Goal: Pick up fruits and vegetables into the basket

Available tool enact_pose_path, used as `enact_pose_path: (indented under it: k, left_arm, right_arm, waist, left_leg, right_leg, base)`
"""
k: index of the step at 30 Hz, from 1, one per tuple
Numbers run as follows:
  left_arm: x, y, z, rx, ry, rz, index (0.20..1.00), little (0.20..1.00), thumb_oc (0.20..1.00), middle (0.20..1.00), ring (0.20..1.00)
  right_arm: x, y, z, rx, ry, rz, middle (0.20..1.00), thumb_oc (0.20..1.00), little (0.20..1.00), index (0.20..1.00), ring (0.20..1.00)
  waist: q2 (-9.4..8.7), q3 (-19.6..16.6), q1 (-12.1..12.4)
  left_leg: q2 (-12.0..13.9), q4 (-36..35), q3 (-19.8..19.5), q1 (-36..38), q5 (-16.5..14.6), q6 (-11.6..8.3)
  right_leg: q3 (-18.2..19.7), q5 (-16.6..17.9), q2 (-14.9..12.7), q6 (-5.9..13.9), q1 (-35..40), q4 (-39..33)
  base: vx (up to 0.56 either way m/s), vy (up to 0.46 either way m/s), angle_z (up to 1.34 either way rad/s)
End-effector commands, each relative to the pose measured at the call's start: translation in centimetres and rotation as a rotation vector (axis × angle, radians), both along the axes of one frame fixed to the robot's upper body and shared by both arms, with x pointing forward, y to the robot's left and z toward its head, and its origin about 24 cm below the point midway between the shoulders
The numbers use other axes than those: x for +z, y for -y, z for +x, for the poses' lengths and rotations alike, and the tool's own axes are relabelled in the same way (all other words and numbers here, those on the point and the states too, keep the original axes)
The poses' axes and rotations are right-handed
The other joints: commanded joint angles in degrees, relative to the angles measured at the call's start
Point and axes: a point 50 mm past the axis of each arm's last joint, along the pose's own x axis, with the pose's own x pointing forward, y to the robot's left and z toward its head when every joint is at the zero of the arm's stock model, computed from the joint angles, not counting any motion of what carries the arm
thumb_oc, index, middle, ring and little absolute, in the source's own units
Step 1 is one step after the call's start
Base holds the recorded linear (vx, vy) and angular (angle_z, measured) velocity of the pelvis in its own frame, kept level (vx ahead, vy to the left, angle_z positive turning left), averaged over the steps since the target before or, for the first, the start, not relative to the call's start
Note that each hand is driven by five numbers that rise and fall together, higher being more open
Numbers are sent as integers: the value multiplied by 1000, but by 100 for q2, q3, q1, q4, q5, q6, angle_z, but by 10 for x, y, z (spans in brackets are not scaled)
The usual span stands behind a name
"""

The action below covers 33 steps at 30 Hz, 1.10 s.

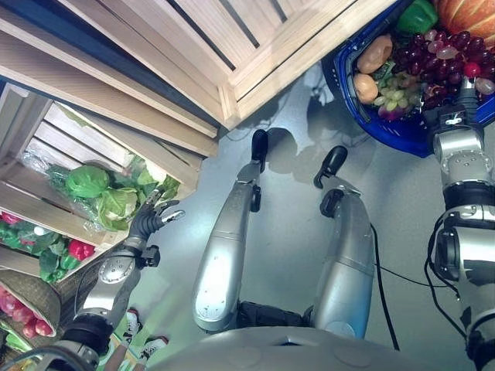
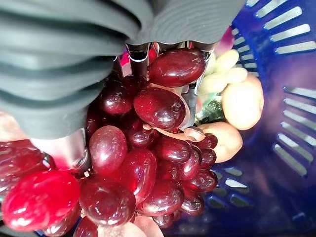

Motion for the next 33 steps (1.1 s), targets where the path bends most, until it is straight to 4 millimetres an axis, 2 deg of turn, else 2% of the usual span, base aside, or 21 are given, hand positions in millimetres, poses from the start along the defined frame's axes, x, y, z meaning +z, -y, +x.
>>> enact_pose_path:
  k: [1,2,3,7,9,13,14,15,16,17,18,19,20,21,24,27,30,33]
  left_arm:
    - [-37,37,-29,-60,-156,-83,1000,1000,1000,1000,1000]
    - [-36,38,-28,-60,-153,-83,1000,1000,1000,1000,1000]
    - [-36,37,-27,-61,-149,-78,1000,1000,1000,1000,1000]
    - [-34,38,-27,-67,-140,-66,1000,1000,1000,1000,1000]
    - [-35,38,-29,-69,-144,-72,1000,1000,1000,1000,1000]
    - [-39,35,-34,-66,-162,-76,1000,1000,1000,1000,1000]
    - [-42,34,-36,-61,-174,-88,1000,1000,1000,1000,1000]
    - [-44,33,-37,-51,-177,-91,1000,1000,1000,1000,1000]
    - [-44,33,-37,-51,-177,-91,1000,1000,1000,1000,1000]
    - [-49,29,-41,-25,-189,-99,1000,1000,1000,1000,1000]
    - [-49,29,-42,-22,-189,-99,1000,1000,1000,1000,1000]
    - [-54,27,-45,3,-206,-98,1000,1000,1000,1000,1000]
    - [-58,25,-48,17,-216,-98,1000,1000,1000,1000,1000]
    - [-61,24,-47,37,-217,-97,1000,1000,1000,1000,1000]
    - [-70,23,-52,84,-240,-113,1000,1000,1000,1000,1000]
    - [-77,23,-56,123,-258,-128,1000,1000,1000,1000,1000]
    - [-85,21,-62,164,-283,-128,1000,1000,1000,1000,1000]
    - [-91,20,-68,184,-306,-144,1000,1000,1000,1000,1000]
  right_arm:
    - [20,41,-24,-68,43,-80,200,200,200,200,200]
    - [15,41,-24,-57,40,-64,435,435,435,435,435]
    - [13,42,-25,-62,34,-55,1000,1000,1000,1000,1000]
    - [8,49,-31,-133,65,-90,1000,1000,1000,1000,1000]
    - [15,56,-37,-251,40,-243,1000,1000,1000,1000,1000]
    - [17,50,-37,-266,41,-398,1000,1000,1000,1000,1000]
    - [13,44,-37,-274,14,-486,1000,1000,1000,1000,1000]
    - [3,36,-36,-249,-11,-525,1000,1000,1000,1000,1000]
    - [3,36,-36,-249,-11,-525,1000,1000,1000,1000,1000]
    - [-25,24,-40,-221,-71,-566,1000,1000,1000,1000,1000]
    - [-29,23,-41,-216,-83,-572,1000,1000,1000,1000,1000]
    - [-56,7,-44,-182,-140,-580,1000,1000,1000,1000,1000]
    - [-72,-3,-47,-150,-168,-570,1000,1000,1000,1000,1000]
    - [-92,-18,-51,-117,-190,-555,1000,1000,1000,1000,1000]
    - [-131,-48,-67,-39,-234,-564,1000,1000,1000,1000,1000]
    - [-162,-74,-88,64,-277,-608,1000,1000,1000,1000,1000]
    - [-185,-87,-106,177,-337,-674,1000,1000,1000,1000,1000]
    - [-206,-96,-122,310,-400,-755,1000,1000,1000,1000,1000]
  waist:
    - [1145,-264,-151]
    - [1136,-264,-152]
    - [1126,-264,-152]
    - [1106,-264,-161]
    - [1075,-264,-184]
    - [1008,-264,-224]
    - [964,-264,-255]
    - [891,-264,-295]
    - [891,-264,-295]
    - [763,-264,-374]
    - [746,-264,-384]
    - [634,-264,-456]
    - [557,-264,-495]
    - [468,-264,-540]
    - [263,-264,-677]
    - [70,-264,-825]
    - [-110,-264,-940]
    - [-239,-548,-956]
  left_leg:
    - [-251,68,69,-70,-484,381]
    - [-255,63,69,-63,-486,387]
    - [-258,51,67,-43,-491,390]
    - [-265,-2,78,71,-500,385]
    - [-273,-79,106,285,-519,377]
    - [-273,-154,116,536,-544,342]
    - [-273,-210,136,675,-533,326]
    - [-254,-284,163,853,-531,318]
    - [-254,-284,163,853,-531,318]
    - [-235,-411,186,1195,-542,308]
    - [-234,-423,187,1235,-545,307]
    - [-217,-576,211,1554,-529,311]
    - [-202,-645,222,1748,-527,307]
    - [-151,-813,262,1896,-358,330]
    - [-83,-1098,248,2469,-312,303]
    - [-30,-1341,255,3081,-279,259]
    - [-9,-1589,283,3777,-281,226]
    - [9,-1828,325,4162,-295,207]
  right_leg:
    - [-216,-499,446,48,-22,311]
    - [-220,-484,452,49,-12,290]
    - [-228,-478,456,52,14,267]
    - [-263,-451,457,70,142,194]
    - [-289,-408,478,86,369,62]
    - [-346,-385,497,98,659,-76]
    - [-350,-357,522,108,795,-156]
    - [-362,-327,538,118,975,-268]
    - [-362,-327,538,118,975,-268]
    - [-377,-283,564,140,1317,-462]
    - [-378,-277,566,144,1359,-487]
    - [-372,-232,611,166,1671,-668]
    - [-367,-196,624,193,1877,-786]
    - [-439,2,659,172,2066,-996]
    - [-417,98,757,216,2712,-1375]
    - [-409,185,795,266,3410,-1766]
    - [-392,274,800,358,4195,-2199]
    - [-424,331,811,427,4660,-2566]
  base:
    - [-13,-28,4]
    - [-18,-28,3]
    - [0,0,0]
    - [-8,0,0]
    - [-37,11,3]
    - [-29,19,5]
    - [-42,59,4]
    - [-40,57,1]
    - [-48,77,-1]
    - [-34,58,-1]
    - [-40,102,-2]
    - [-22,72,-1]
    - [-92,94,-4]
    - [-87,64,-4]
    - [-30,54,-8]
    - [5,73,-6]
    - [38,92,-1]
    - [68,56,-8]
